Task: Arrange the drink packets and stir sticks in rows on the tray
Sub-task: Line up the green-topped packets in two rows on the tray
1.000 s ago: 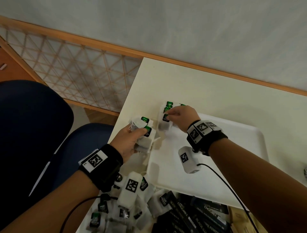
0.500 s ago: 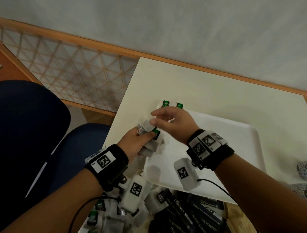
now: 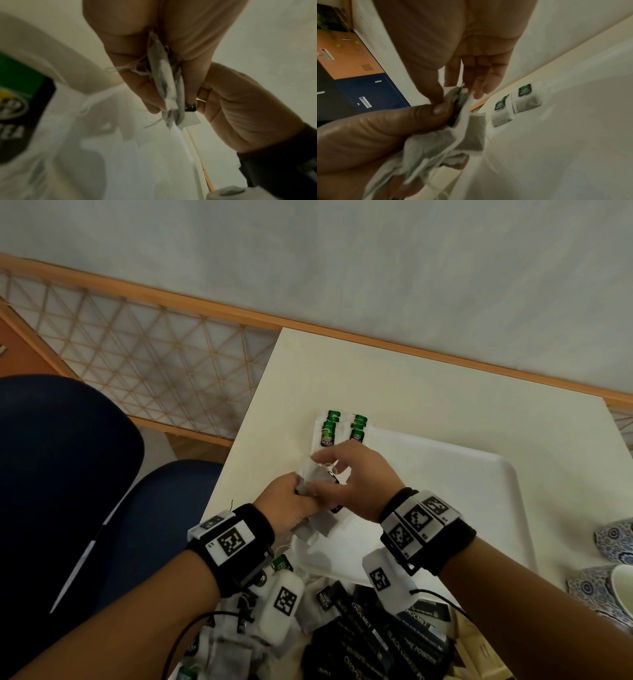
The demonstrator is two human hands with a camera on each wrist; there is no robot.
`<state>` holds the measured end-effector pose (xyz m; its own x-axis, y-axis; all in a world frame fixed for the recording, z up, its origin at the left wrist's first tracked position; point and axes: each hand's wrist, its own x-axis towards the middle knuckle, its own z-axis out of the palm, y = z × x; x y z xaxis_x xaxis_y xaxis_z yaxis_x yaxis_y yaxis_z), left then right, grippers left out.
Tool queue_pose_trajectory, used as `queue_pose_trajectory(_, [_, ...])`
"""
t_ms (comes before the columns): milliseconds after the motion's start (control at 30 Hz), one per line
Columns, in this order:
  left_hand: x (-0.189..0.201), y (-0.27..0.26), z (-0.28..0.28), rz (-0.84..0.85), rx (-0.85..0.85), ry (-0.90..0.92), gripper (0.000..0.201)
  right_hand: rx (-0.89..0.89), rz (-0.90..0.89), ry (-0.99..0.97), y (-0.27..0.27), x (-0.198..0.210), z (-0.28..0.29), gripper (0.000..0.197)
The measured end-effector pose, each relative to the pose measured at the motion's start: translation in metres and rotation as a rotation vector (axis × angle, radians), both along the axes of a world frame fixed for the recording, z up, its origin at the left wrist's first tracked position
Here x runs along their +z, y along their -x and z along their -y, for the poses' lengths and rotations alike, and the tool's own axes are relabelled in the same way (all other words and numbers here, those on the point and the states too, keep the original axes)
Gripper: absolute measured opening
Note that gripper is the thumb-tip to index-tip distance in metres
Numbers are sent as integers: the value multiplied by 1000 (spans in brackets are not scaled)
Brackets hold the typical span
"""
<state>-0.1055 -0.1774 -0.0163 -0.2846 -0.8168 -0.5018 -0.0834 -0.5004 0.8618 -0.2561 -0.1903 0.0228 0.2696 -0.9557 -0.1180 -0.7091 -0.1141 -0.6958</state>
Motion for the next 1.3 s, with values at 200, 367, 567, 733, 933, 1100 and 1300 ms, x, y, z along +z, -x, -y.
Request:
queue_pose_trajectory(200, [0,-3,-4,-53,61,-26,14,-147,235,-139,10,-8,6,11])
queue_pose_trajectory(367, [-4,-12,-3,-79,130,-53,34,-239,471,-282,19,-6,8,20])
queue_pose_trajectory(567, [-4,-11,-1,-150,183,-86,31,-241,489,-311,17,-7,5,21])
queue_pose_trajectory(733, [1,-5,-1,-152,129,-48,35,-232,392,-309,13,-11,2,13])
queue_pose_trajectory(933, [-3,-9,0,-79,136,-49,31,-255,393,-278,17,-11,3,6])
queue_pose_trajectory(1100, [-6,-11,-1,-73,148,-58,28,-246,498,-399,25,-9,5,9])
queue_pose_trajectory(1300, [-5,-7,1,-92,146,-39,24,-261,499,-395,23,-21,5,16])
